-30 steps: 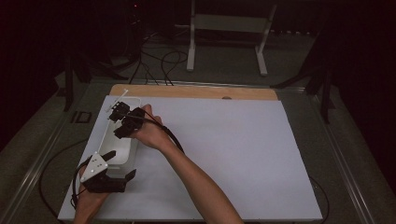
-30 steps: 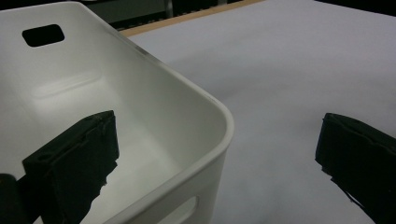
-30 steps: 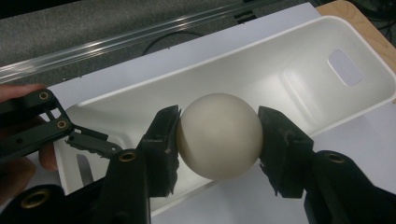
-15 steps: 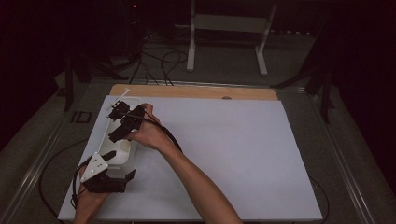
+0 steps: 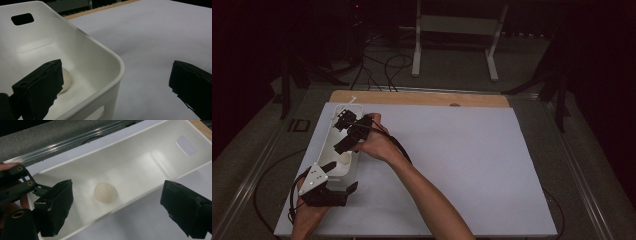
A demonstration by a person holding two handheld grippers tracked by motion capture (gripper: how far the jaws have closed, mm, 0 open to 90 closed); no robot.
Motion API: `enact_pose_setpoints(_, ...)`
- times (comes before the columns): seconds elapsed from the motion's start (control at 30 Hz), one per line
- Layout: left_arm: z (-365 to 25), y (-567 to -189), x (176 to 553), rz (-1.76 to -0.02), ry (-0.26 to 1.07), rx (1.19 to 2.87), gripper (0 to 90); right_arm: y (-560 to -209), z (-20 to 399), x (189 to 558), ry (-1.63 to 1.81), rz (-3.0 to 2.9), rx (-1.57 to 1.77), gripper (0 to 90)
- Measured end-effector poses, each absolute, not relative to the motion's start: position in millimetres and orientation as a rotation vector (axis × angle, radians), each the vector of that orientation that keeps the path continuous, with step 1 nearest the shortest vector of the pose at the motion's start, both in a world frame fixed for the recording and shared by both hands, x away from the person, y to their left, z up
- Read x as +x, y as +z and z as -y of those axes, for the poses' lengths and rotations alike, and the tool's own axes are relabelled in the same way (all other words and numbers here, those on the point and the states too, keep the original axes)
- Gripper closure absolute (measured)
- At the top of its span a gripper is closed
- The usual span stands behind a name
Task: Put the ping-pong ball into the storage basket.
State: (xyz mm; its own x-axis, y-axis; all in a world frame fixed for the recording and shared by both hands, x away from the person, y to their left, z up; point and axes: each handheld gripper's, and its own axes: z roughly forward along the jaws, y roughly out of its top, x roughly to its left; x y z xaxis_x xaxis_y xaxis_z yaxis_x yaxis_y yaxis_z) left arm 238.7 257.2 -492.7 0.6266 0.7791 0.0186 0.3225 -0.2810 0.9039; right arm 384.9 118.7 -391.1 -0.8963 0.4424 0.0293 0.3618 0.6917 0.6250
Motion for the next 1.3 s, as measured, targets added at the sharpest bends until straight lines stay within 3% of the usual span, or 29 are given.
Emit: enact_pose_setpoints(1.3,-255,-493,238,-0.877,0.580,1.869,0.1,-385,-43,383,0.979,-2.694,0.694,9.7)
